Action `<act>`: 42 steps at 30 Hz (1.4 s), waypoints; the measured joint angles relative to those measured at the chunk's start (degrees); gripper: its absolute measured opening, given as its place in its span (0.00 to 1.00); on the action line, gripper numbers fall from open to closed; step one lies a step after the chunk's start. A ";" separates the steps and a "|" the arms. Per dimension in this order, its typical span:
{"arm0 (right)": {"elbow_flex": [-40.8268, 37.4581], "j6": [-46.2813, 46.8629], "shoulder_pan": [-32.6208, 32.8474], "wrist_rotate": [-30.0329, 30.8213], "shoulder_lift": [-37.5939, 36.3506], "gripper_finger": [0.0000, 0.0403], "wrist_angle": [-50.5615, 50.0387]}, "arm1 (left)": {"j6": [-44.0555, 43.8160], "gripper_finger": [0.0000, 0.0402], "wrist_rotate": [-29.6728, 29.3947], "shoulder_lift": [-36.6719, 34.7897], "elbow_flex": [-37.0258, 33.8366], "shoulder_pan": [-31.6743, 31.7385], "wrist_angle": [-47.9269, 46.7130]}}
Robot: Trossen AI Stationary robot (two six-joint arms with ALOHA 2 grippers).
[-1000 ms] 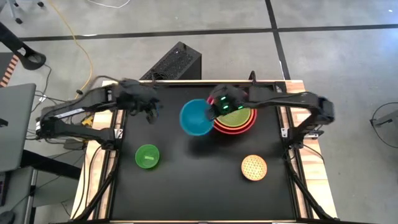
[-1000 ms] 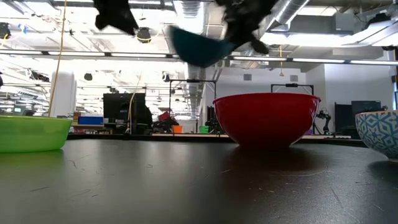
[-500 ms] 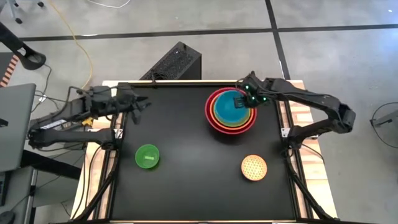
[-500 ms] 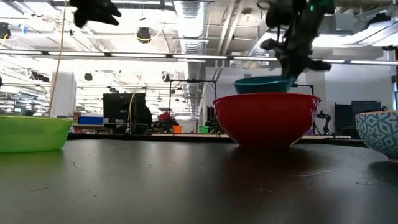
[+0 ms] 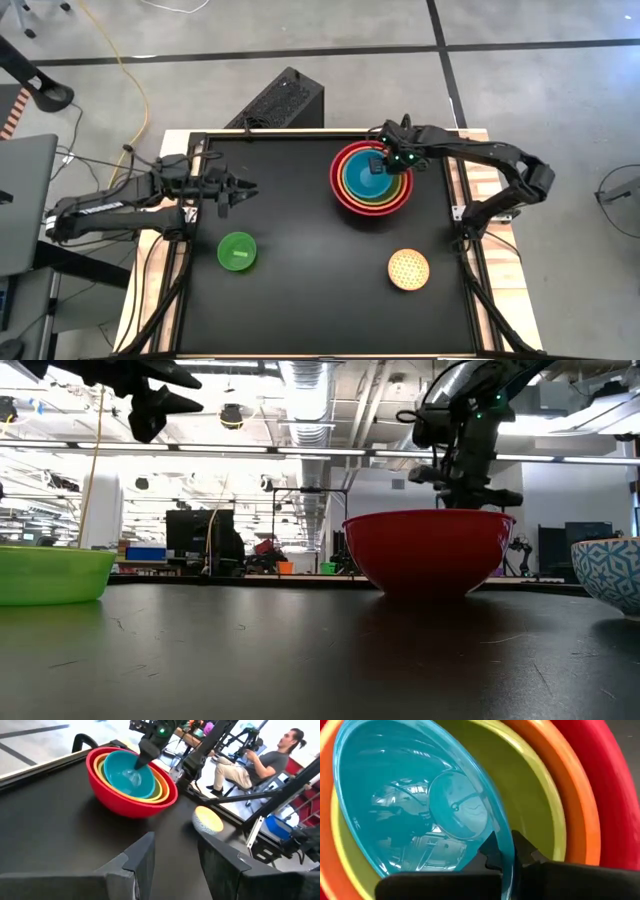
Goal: Nest bowls inside each other by size order
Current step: Stack the blue bowl on top of the green bowl, then stack the orange patterned bowl on top of the blue bowl
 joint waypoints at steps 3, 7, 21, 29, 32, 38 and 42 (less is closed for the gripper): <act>0.00 0.22 0.02 0.09 0.93 0.02 0.04 | -0.07 0.34 -0.23 -0.85 0.00 0.00 -0.15; 0.01 0.79 0.26 0.06 1.11 0.11 0.08 | -0.16 0.34 -0.28 -1.75 0.00 0.00 -0.41; 0.21 2.23 0.21 0.72 -1.30 0.37 -1.20 | -0.14 0.34 0.62 -1.77 0.00 0.00 -0.66; 5.72 2.76 1.19 4.57 -5.34 0.33 -7.38 | 0.67 0.34 0.99 -1.73 0.00 0.00 -6.33; 8.14 3.26 4.41 4.55 -6.74 0.32 -7.33 | 1.92 0.34 0.65 -1.70 0.00 0.00 -9.89; 9.66 8.70 19.15 2.85 -9.25 0.31 -10.12 | 3.23 0.34 0.01 -0.80 0.00 0.00 -16.94; 9.66 20.42 33.05 2.81 -9.77 0.31 -16.44 | 4.43 0.34 1.27 0.24 0.00 -0.13 -17.31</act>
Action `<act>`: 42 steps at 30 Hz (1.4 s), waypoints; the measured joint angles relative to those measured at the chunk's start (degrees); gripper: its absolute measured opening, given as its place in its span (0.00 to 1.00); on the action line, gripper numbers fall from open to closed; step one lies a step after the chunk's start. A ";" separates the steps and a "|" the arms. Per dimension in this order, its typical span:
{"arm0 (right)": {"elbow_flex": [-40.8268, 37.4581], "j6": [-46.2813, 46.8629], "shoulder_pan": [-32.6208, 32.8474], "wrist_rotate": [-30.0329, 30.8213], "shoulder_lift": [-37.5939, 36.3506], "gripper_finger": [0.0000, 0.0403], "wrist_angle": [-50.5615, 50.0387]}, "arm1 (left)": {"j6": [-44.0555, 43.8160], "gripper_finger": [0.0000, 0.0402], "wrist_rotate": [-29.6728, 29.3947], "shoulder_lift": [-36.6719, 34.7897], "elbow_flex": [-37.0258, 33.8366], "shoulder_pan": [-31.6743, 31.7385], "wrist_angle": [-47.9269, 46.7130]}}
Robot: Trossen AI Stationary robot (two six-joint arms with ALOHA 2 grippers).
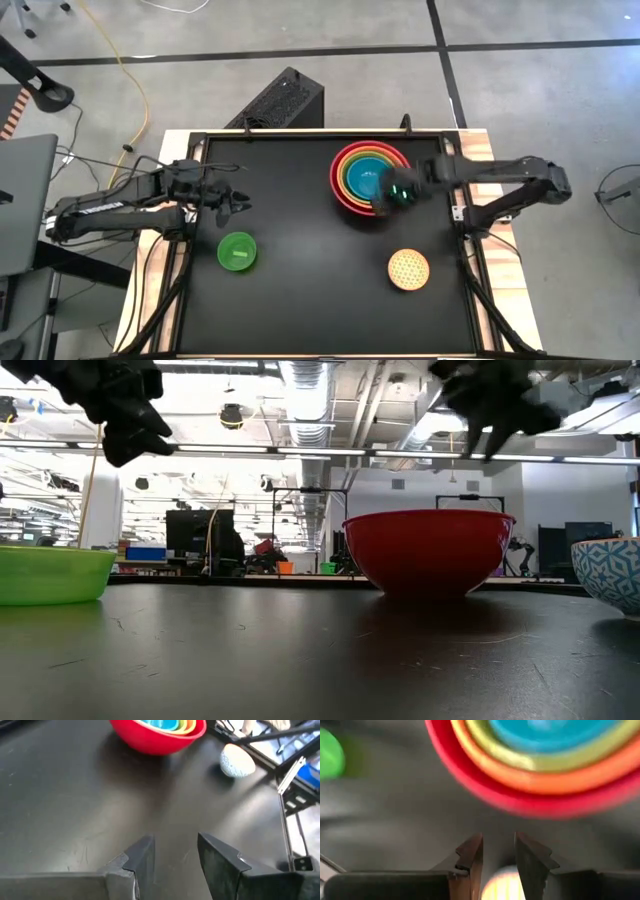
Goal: Nest bowls inside each other by size order
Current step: Stack the orange patterned bowl on top of the blue bowl
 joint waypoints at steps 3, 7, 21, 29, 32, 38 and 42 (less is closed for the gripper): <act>0.00 11.61 9.94 1.71 0.39 0.31 -2.14 | 1.65 0.34 0.20 1.16 0.00 -0.02 0.57; -0.64 28.01 20.52 4.03 0.51 0.32 -3.48 | 3.87 0.34 1.40 3.39 0.02 -0.02 2.43; -16.96 44.04 33.27 1.68 0.48 0.60 2.17 | 1.52 0.34 9.62 13.90 0.02 -0.02 12.62; -23.96 43.50 33.95 1.50 0.48 0.58 4.14 | -3.70 0.34 9.82 14.14 0.04 -0.02 13.62; -26.33 41.75 33.94 1.46 0.48 0.57 6.31 | -5.45 0.34 9.16 14.10 0.04 -0.02 13.81; -32.10 39.10 33.90 1.44 0.50 0.51 15.10 | -9.11 0.34 7.05 14.10 0.04 -0.02 16.69; -32.76 37.08 33.90 1.44 0.50 0.34 16.23 | -11.26 0.34 6.23 14.10 0.04 -0.07 18.54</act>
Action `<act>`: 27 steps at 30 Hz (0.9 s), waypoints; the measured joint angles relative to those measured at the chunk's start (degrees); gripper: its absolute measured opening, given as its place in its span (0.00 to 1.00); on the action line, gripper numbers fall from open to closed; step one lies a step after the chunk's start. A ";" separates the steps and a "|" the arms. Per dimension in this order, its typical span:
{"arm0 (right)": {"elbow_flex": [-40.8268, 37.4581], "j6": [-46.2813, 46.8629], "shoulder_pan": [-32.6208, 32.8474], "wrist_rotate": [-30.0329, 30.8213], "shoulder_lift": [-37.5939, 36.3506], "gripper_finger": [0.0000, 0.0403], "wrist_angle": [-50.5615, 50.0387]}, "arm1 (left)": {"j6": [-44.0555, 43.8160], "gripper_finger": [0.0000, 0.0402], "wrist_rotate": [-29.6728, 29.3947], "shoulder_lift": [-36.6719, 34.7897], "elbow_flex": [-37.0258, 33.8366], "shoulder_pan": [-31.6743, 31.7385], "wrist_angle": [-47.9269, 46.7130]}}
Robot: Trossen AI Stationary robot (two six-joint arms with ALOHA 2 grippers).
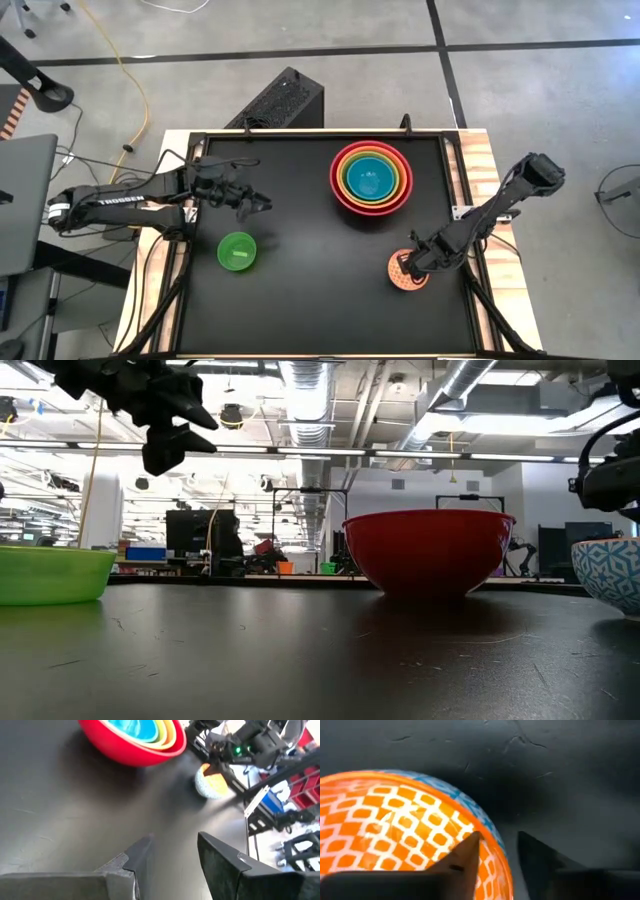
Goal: Nest bowls inside each other by size order
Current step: Stack the orange patterned bowl on top of the blue bowl
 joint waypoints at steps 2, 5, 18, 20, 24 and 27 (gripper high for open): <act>0.12 -1.78 0.00 -0.01 -0.02 0.21 0.07 | -0.76 0.34 -1.02 0.00 0.00 -0.39 0.56; 1.14 -4.62 -0.27 -0.05 -0.67 0.05 0.19 | -1.72 0.34 -3.37 0.00 0.00 -1.21 1.01; 18.05 -30.45 -13.16 2.01 -10.60 0.02 -7.39 | -4.19 0.34 -12.30 0.09 0.00 -6.01 0.94; 22.21 -36.13 -16.60 2.97 -11.31 0.02 -8.44 | -4.30 0.34 -13.43 0.09 0.00 -6.90 0.94; 30.14 -45.83 -24.54 4.85 -10.97 0.02 -10.36 | -4.30 0.34 -16.16 0.09 0.00 -9.14 0.94; 34.19 -51.18 -31.97 4.96 -9.55 0.02 -11.17 | -4.27 0.34 -18.11 0.09 0.00 -10.84 0.93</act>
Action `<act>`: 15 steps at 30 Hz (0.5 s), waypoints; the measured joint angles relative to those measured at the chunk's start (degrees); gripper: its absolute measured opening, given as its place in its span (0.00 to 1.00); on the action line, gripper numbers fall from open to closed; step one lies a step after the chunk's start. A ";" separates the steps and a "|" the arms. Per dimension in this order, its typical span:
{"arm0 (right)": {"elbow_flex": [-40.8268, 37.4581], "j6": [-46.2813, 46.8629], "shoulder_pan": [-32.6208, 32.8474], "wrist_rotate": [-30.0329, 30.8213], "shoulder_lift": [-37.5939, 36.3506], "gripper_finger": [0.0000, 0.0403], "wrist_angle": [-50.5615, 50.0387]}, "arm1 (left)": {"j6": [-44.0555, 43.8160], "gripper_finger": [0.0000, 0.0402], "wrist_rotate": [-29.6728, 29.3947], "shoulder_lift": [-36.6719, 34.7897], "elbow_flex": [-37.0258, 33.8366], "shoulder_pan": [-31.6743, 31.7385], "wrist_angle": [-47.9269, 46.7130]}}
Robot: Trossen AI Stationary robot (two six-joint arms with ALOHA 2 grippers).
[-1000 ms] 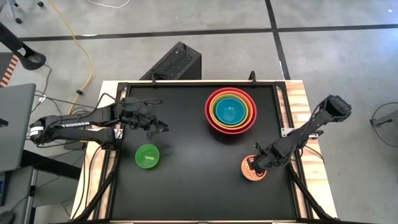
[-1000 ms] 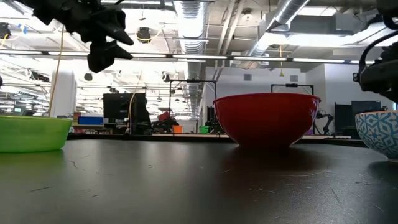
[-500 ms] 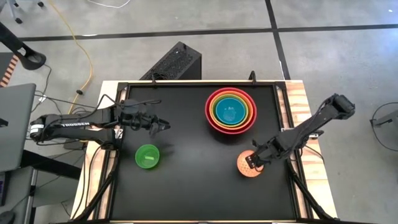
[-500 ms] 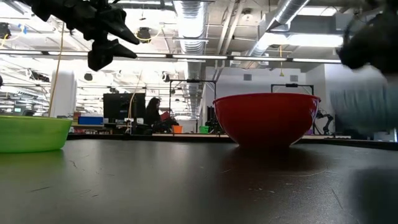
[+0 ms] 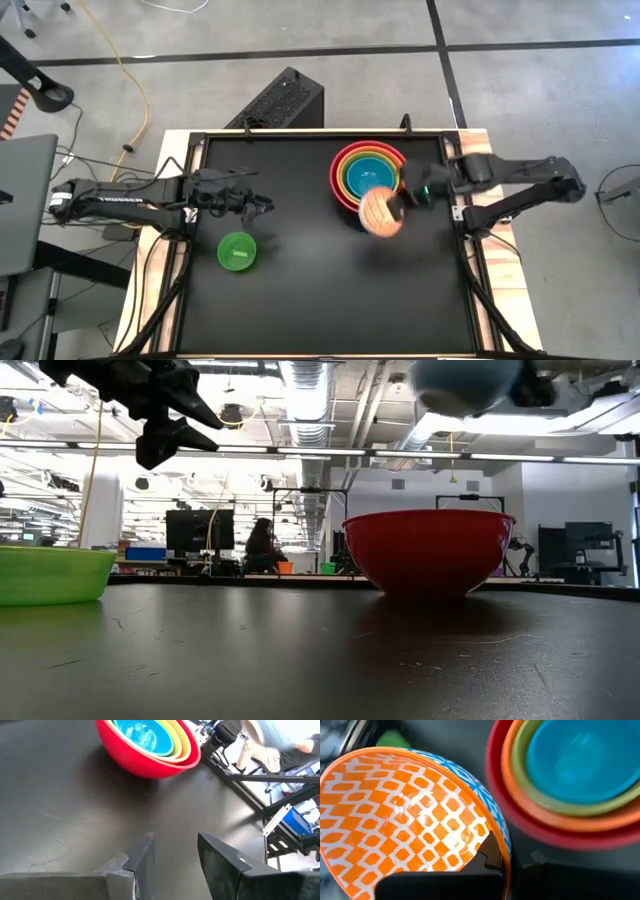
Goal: Nest bowls inside each other by size order
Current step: Stack the orange patterned bowl on top of the blue bowl
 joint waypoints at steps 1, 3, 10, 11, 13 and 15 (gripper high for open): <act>1.01 -1.46 -2.62 0.00 0.82 0.02 0.01 | 0.07 0.34 -0.59 0.00 0.00 -0.50 -0.02; 2.54 -5.17 -7.85 -0.88 2.48 0.02 0.35 | 0.38 0.34 -1.32 0.00 0.00 -1.30 -0.02; 3.52 -17.78 -23.62 -7.77 10.95 0.02 0.12 | 0.59 0.34 -1.91 0.00 0.00 -3.61 -0.10; 3.51 -18.80 -25.20 -8.16 12.57 0.02 0.09 | 0.61 0.34 -1.89 0.00 0.00 -4.17 -0.09; 3.51 -20.33 -27.74 -9.14 15.68 0.02 0.74 | 0.74 0.34 -1.87 0.00 0.00 -5.23 -0.10; 3.51 -21.65 -29.61 -9.09 18.67 0.02 1.36 | 0.80 0.34 -1.87 0.00 0.00 -6.29 -0.10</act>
